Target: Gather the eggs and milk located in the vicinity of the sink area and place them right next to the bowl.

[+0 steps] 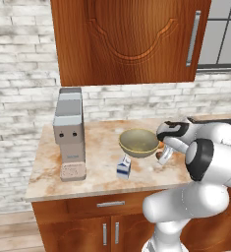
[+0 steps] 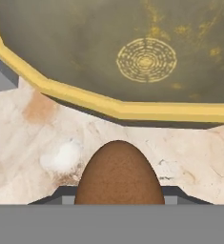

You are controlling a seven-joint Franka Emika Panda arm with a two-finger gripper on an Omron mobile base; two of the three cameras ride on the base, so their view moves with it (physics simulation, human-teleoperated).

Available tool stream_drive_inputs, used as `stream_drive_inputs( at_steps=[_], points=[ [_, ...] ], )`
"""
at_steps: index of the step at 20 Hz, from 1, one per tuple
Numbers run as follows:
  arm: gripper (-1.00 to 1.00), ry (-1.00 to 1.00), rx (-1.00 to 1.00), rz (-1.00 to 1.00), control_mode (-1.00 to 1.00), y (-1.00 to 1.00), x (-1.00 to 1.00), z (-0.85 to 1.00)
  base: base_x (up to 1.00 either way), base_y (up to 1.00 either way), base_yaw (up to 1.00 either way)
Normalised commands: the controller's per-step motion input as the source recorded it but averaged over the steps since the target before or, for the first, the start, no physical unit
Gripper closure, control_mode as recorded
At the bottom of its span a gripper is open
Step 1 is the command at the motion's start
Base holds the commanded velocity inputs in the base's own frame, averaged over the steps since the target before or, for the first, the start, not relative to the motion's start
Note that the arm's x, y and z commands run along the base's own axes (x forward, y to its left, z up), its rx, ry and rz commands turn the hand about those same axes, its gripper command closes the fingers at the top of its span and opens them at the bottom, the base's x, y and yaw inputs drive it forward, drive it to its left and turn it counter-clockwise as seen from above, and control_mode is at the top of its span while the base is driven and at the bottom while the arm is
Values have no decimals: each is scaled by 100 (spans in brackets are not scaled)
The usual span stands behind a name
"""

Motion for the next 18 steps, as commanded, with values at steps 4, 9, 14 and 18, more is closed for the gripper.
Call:
stream_drive_inputs(
  at_steps=[4,9,14,18],
  points=[
    [100,-2,0,0,-100,0,21,-14,0,0,0],
    [100,-2,0,0,-100,0,21,-10,0,0,0],
    [100,-1,0,0,-100,0,14,-11,0,0,0],
    [100,-2,0,0,-100,0,6,-10,0,0,0]
  ],
)
